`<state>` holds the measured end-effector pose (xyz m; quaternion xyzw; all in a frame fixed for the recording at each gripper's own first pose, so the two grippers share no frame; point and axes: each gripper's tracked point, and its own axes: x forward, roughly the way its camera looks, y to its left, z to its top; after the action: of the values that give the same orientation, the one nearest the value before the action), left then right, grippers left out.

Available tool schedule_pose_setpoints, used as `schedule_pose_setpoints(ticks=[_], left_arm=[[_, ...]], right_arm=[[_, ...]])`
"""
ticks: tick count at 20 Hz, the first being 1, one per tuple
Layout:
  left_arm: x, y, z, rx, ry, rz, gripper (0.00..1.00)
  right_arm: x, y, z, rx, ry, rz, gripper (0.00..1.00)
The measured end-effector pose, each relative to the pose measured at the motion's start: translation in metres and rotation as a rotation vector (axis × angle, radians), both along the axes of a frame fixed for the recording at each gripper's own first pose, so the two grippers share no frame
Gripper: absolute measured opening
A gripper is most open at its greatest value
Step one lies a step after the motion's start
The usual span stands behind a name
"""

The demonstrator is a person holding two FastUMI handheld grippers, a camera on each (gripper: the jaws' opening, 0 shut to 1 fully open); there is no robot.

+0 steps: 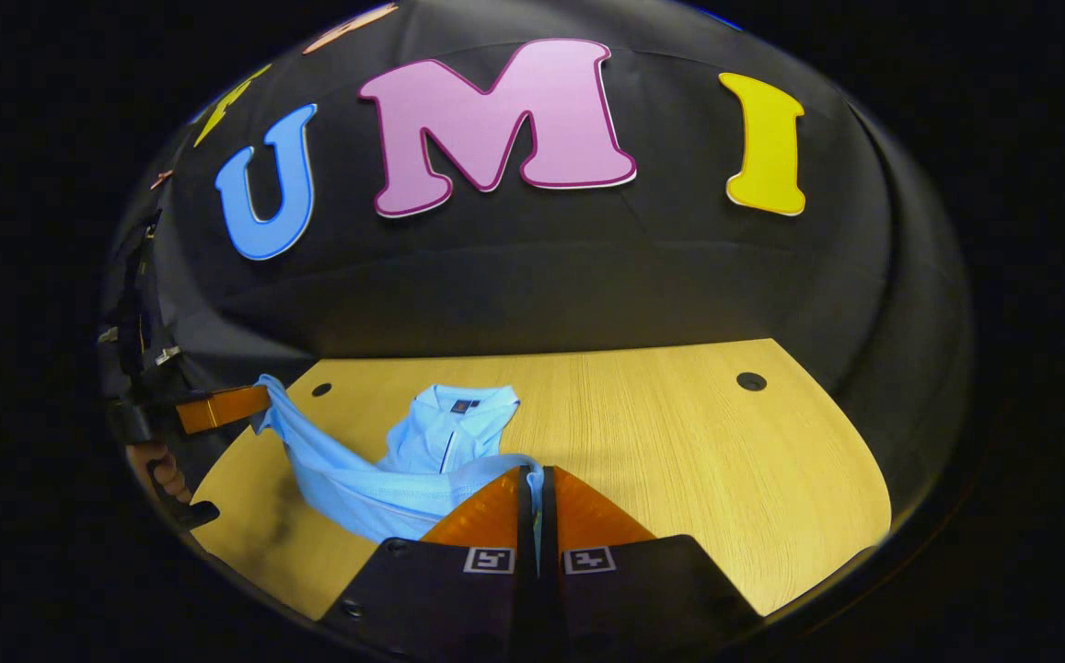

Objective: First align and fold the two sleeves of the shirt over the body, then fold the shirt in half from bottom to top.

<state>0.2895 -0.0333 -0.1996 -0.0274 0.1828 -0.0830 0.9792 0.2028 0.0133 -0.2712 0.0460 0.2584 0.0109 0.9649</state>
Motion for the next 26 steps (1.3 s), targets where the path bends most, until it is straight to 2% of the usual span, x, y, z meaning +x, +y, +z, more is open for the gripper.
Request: schedule_pose_setpoints(ticks=[2, 3, 4, 8, 9, 10, 13, 14, 15, 21, 26], left_arm=[[0.033, -0.004, -0.006, 0.016, -0.008, 0.006, 0.06], [0.047, -0.006, -0.009, 0.014, -0.004, 0.014, 0.01], [0.062, -0.007, -0.014, 0.006, 0.000, 0.021, 0.06], [0.112, -0.008, -0.033, 0.027, 0.000, 0.036, 0.06], [0.123, -0.009, -0.036, 0.028, -0.002, 0.039, 0.01], [0.134, -0.010, -0.041, 0.026, 0.001, 0.041, 0.06], [0.163, -0.008, -0.067, 0.054, 0.025, 0.050, 0.06], [0.173, -0.008, -0.078, 0.067, 0.042, 0.050, 0.01], [0.183, -0.008, -0.088, 0.079, 0.060, 0.055, 0.06], [0.205, -0.007, -0.134, 0.094, 0.145, 0.091, 0.06], [0.206, -0.009, -0.150, 0.100, 0.170, 0.105, 0.06]], right_arm=[[0.035, -0.005, -0.006, -0.016, -0.016, -0.012, 0.05], [0.052, -0.007, -0.011, -0.020, -0.018, -0.018, 0.05], [0.069, -0.009, -0.016, -0.018, -0.017, -0.022, 0.05], [0.125, -0.015, -0.039, -0.014, -0.006, -0.042, 0.05], [0.137, -0.015, -0.044, -0.012, -0.003, -0.046, 0.05], [0.149, -0.016, -0.050, -0.011, -0.001, -0.050, 0.05], [0.179, -0.019, -0.073, -0.012, 0.021, -0.065, 0.05], [0.187, -0.022, -0.082, -0.014, 0.031, -0.073, 0.04], [0.196, -0.024, -0.092, -0.015, 0.043, -0.079, 0.05], [0.208, -0.023, -0.148, -0.031, 0.133, -0.092, 0.05], [0.207, -0.023, -0.177, -0.050, 0.188, -0.095, 0.05]])
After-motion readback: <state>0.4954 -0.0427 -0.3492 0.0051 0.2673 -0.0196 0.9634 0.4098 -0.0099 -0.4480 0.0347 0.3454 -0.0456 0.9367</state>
